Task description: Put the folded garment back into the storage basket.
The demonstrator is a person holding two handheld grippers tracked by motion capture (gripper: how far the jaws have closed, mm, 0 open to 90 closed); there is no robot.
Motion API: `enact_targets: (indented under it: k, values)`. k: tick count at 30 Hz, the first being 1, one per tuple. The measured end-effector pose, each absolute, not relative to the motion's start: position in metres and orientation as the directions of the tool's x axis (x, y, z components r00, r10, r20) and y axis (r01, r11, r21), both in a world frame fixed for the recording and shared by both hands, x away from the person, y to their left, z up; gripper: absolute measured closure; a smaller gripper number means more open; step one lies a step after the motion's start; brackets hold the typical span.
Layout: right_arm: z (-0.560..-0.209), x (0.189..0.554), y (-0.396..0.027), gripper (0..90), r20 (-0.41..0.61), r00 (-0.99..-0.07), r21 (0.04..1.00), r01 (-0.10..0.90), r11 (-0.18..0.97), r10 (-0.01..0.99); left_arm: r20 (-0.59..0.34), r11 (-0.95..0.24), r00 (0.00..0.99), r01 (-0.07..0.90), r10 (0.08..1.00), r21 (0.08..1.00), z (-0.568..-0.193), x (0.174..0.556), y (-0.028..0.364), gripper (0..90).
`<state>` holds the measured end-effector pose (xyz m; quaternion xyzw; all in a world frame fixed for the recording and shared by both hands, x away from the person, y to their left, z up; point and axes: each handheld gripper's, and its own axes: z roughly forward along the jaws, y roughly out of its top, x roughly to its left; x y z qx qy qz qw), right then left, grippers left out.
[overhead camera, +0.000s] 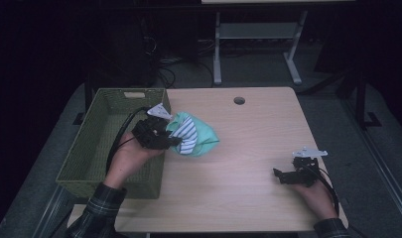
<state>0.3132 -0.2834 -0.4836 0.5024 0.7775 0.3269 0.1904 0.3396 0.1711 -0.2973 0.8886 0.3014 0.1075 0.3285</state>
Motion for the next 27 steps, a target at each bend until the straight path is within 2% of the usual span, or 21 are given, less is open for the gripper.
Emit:
enact_targets:
  k: [27]
  values:
    - [-0.484,0.313,-0.283,1.8,0.032,-0.422,0.700,0.657,0.281,0.906,0.023,-0.507,0.665,0.546,0.746,0.667,-0.289,0.341,0.245,70.1]
